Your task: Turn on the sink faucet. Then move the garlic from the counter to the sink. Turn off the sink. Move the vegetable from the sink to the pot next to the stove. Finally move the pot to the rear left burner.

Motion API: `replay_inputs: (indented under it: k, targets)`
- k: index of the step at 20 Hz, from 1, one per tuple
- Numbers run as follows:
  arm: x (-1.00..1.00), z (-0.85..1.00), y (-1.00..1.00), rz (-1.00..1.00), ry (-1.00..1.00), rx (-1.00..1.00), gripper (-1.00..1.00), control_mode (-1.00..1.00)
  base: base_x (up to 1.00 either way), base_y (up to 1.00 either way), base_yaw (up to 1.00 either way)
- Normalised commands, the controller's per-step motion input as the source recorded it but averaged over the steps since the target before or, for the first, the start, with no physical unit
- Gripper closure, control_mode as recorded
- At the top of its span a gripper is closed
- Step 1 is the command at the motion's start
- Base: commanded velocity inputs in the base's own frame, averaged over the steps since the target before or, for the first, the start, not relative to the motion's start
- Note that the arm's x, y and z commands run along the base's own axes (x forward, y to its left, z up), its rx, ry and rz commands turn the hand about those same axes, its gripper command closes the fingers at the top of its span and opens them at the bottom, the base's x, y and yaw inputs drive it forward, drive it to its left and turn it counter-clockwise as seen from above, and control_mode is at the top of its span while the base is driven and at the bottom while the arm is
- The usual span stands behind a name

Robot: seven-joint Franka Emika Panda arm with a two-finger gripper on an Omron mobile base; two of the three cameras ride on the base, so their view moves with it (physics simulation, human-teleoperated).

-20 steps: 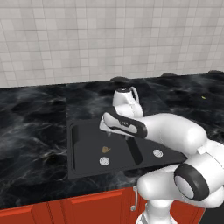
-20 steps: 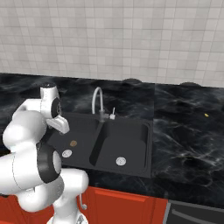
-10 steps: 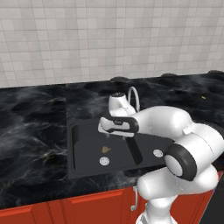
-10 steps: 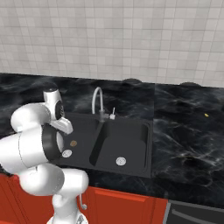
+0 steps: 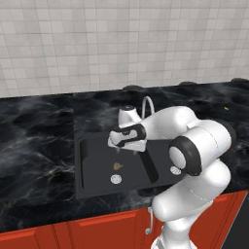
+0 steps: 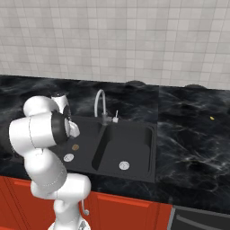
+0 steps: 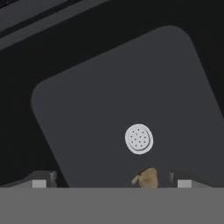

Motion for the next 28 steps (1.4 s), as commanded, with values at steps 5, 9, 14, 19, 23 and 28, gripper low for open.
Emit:
replay_inputs:
  k: [5,9,14,19,23,28]
  targets:
    - [0.15,-0.24,0.00,0.00,0.00,-0.04,-1.00,-1.00,0.00,0.00,0.00]
    - [0.15,-0.23,0.00,0.00,0.00,-0.01,-1.00,-1.00,0.00,0.00,0.00]
    - [0.28,-0.34,0.00,0.00,0.00,0.00,-1.00,-1.00,0.00,0.00,0.00]
    - [0.28,-0.34,0.00,0.00,-0.03,0.00,-1.00,-1.00,0.00,0.00,0.00]
    - [0.29,-0.22,0.01,0.00,0.00,0.00,-1.00,-1.00,0.00,0.00,0.00]
    - [0.23,-0.16,0.03,0.00,0.00,0.00,-1.00,-1.00,0.00,0.00,0.00]
